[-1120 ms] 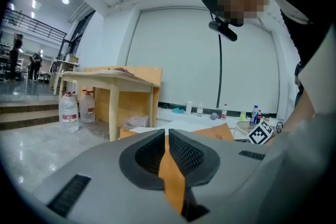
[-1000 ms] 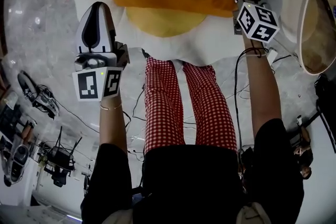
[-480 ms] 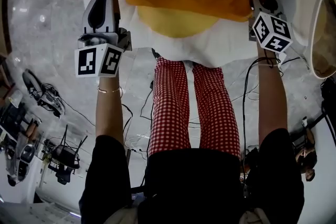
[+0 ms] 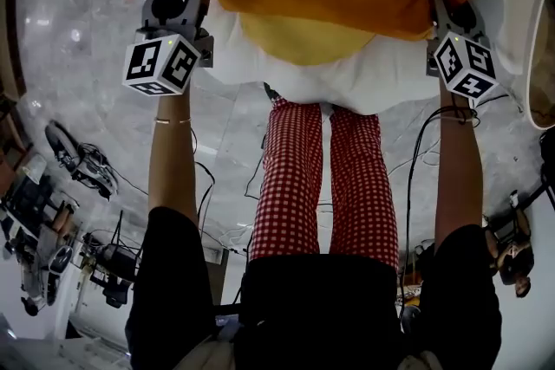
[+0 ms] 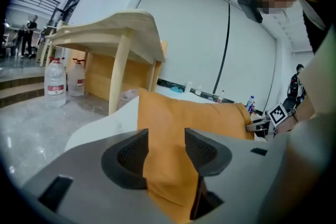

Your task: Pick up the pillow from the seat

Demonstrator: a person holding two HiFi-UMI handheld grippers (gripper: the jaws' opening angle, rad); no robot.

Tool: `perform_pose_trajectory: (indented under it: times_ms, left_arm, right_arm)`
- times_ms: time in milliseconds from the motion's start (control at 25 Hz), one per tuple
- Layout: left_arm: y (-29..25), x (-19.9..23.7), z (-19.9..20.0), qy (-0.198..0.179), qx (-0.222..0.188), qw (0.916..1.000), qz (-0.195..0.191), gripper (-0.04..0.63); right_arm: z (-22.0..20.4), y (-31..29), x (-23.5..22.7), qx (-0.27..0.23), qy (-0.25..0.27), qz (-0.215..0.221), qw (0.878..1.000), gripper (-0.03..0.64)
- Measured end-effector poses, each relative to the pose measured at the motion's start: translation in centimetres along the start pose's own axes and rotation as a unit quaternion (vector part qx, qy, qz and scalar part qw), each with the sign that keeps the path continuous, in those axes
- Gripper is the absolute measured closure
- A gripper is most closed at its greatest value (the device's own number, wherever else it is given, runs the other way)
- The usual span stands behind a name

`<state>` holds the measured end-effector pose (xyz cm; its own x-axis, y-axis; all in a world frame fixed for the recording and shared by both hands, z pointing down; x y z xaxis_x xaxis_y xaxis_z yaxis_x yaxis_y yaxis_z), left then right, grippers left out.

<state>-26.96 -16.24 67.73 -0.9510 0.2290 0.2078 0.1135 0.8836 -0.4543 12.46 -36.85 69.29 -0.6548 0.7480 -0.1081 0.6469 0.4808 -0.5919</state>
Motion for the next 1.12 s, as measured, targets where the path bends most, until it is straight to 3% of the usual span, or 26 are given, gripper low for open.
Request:
perform_pose_trajectory:
  times_ms: [160,360,600,1000,1120]
  left_arm:
    - [-1.6,1.2,-1.0,-0.012,0.017,0.9994,-0.026,0.322]
    - [-3.3,1.7,-1.8,-0.025,0.023,0.9983,-0.048,0.314]
    - [-5.3,2.8,-2.8,0.000,0.044,0.9960,-0.078,0.278]
    - [-7.2,2.3,-3.1,0.002,0.062,0.9850,-0.161,0.215]
    - [-7.8,1.9,-3.1,0.007,0.057,0.9864,-0.154,0.216]
  right_arm:
    - [-0.4,0.2,0.2,0.002,-0.008,-0.008,1.000,0.434]
    - [-0.7,0.4,0.3,0.003,-0.006,-0.012,1.000,0.434]
    - [-0.8,0.4,0.3,0.003,-0.007,-0.017,1.000,0.434]
    - [-1.2,0.0,0.5,0.001,-0.008,-0.020,1.000,0.434]
    - [-1.1,0.1,0.5,0.001,-0.010,-0.021,1.000,0.434]
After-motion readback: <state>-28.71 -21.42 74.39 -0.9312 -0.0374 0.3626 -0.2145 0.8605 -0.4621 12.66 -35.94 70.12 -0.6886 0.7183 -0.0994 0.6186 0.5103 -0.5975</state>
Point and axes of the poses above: the fingertips, and each gripper's own axes: y backward along the fingers, x to its left, z out of its top, the point moved 5 cm from there along y, backward along the fingers, and after that the axes turned 8 degrees about z, right-handed, at the moved point
